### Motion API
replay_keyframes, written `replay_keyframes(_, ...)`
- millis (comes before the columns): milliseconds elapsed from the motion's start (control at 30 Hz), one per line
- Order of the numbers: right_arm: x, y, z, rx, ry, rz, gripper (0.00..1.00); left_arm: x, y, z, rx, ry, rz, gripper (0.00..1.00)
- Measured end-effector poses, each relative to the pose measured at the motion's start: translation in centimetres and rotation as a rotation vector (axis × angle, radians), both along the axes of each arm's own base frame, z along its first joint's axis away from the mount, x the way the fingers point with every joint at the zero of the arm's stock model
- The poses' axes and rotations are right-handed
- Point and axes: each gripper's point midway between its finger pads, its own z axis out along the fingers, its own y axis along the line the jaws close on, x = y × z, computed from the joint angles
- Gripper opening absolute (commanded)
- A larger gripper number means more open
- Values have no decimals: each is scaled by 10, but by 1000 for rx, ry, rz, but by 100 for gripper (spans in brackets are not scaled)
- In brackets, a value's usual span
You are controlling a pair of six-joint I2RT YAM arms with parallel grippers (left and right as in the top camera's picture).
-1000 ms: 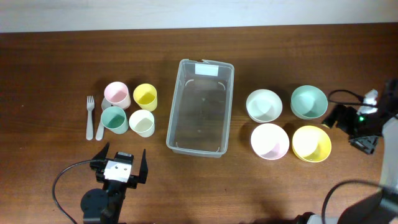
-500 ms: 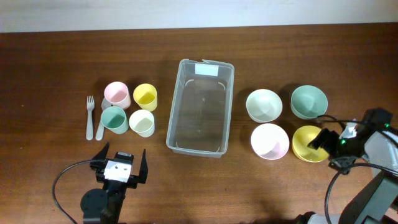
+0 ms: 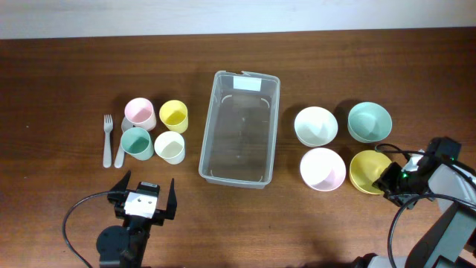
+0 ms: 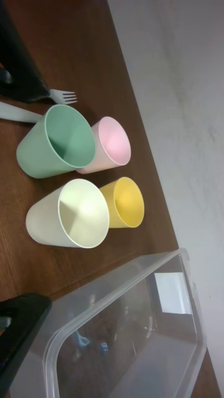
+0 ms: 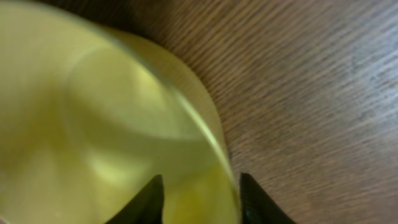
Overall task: Pack container
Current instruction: 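Move the right gripper to the yellow bowl and grasp its rim, then lift the yellow bowl with the right gripper and place it in the container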
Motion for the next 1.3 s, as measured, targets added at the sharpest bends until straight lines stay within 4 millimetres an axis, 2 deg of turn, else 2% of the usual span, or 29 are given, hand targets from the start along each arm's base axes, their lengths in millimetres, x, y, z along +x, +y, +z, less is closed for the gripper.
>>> replay_keyframes(167,0,-2,0,-6,5,-21,4,0,0,0,0,0,0,100)
replay_keyframes(267,0,-1,5,-10,-11,-24,4,0,0,0,0,0,0,100)
replay_keyframes(333,0,2,17,-11,-38,-22,4,0,0,0,0,0,0,100)
replay_keyframes(400,-1,6,34,-19,-81,-21,4,0,0,0,0,0,0,100)
replay_keyframes(433,-1,8,51,-32,-121,-19,4,0,0,0,0,0,0,100)
replay_keyframes(500,2,9,72,-56,-176,-16,4,0,0,0,0,0,0,100)
replay_keyframes(633,7,8,132,-134,-325,-19,4,0,0,0,0,0,0,100)
replay_keyframes(667,8,8,139,-139,-342,-21,4,0,0,0,0,0,0,100)
replay_keyframes(700,10,12,162,-154,-401,-14,4,0,0,0,0,0,0,100)
replay_keyframes(800,15,32,194,-129,-474,44,4,0,0,0,0,0,0,100)
replay_keyframes(867,24,53,212,-99,-515,122,4,0,0,0,0,0,0,100)
replay_keyframes(1033,58,121,248,-2,-575,352,4,0,0,0,0,0,0,100)
replay_keyframes(1167,98,176,253,63,-536,511,4,0,0,0,0,0,0,100)
replay_keyframes(1300,140,230,230,112,-454,633,4,0,0,0,0,0,0,100)
